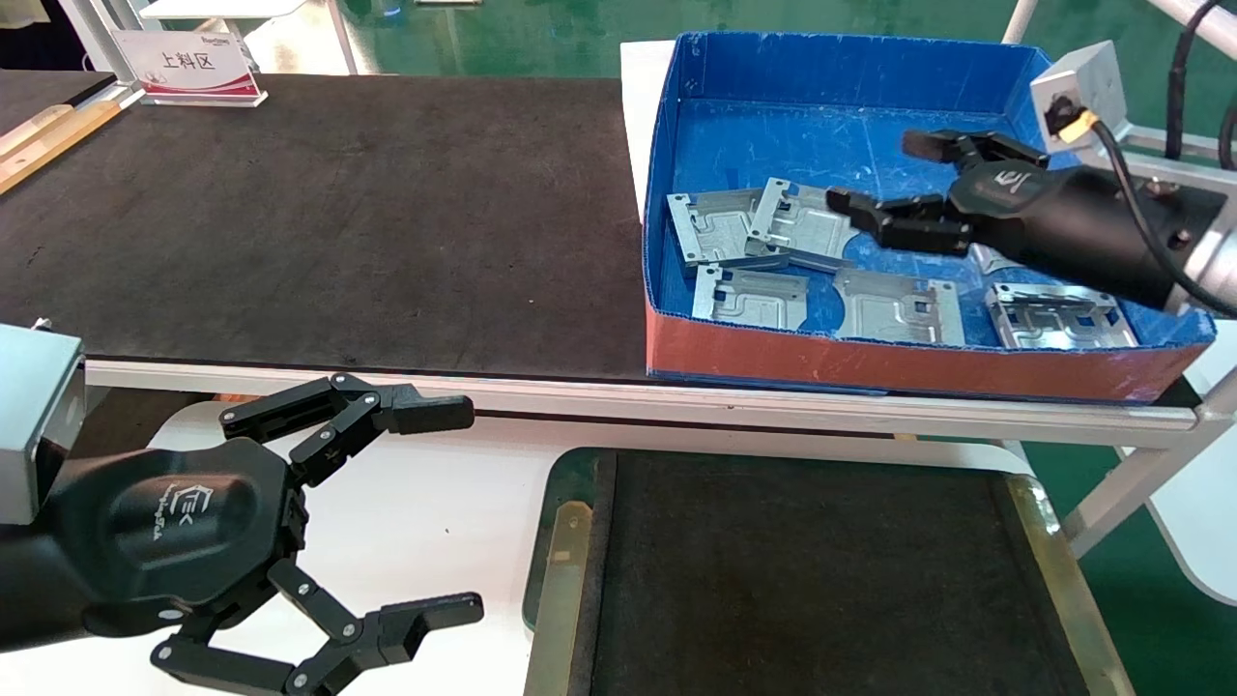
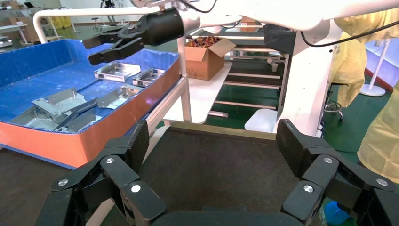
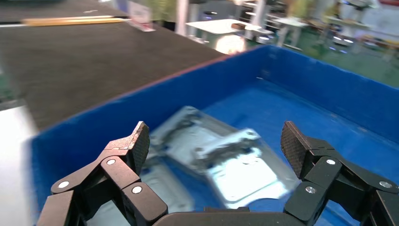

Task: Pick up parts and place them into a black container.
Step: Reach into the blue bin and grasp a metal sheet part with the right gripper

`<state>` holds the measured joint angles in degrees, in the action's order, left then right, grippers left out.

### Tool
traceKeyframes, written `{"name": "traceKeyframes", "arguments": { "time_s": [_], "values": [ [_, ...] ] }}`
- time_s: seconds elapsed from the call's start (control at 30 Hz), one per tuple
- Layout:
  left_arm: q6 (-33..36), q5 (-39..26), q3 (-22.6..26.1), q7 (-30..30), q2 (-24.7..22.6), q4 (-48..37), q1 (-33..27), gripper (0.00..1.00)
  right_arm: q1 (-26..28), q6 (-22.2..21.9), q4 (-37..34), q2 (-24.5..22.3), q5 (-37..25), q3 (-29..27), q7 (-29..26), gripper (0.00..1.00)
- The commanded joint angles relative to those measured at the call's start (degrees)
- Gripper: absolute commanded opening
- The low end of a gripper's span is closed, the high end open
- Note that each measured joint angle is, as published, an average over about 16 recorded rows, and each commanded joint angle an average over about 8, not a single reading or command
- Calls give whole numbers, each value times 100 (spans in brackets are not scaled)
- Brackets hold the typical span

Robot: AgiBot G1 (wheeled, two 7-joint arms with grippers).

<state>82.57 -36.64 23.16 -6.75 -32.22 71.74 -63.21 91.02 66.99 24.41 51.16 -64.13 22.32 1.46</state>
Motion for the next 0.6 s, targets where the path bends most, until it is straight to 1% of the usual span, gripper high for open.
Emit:
{"name": "traceKeyframes", "arguments": {
  "time_s": [0.03,0.2,0.33,0.6],
  "values": [
    [0,0,0,0,0,0,0,100,182,-157,-369,115,-81,17,129,100],
    [0,0,0,0,0,0,0,100,590,-687,-1119,360,-336,128,274,100],
    [0,0,0,0,0,0,0,100,887,-1092,-1588,519,-558,251,291,100],
    [0,0,0,0,0,0,0,100,1321,-1787,-2251,731,-945,497,72,100]
  ]
}}
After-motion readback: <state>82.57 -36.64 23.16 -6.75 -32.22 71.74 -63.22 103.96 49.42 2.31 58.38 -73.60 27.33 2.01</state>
